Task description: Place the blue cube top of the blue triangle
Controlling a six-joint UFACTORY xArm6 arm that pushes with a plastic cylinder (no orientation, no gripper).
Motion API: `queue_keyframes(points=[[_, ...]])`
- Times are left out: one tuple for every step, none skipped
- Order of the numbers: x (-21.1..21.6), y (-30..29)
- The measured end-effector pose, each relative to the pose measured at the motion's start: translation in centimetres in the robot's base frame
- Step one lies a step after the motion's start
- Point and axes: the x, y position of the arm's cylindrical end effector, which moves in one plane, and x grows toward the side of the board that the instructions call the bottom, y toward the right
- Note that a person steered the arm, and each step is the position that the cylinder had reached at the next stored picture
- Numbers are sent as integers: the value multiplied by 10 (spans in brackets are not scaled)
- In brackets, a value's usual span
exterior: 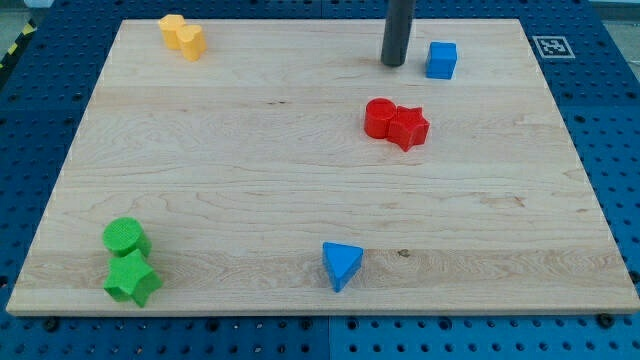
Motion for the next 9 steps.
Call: queue_keyframes(points=[[-28, 0], [-32, 20], [-32, 60], [-28, 65], [-12, 67], [12, 68], [16, 71], [16, 71], [22, 71]])
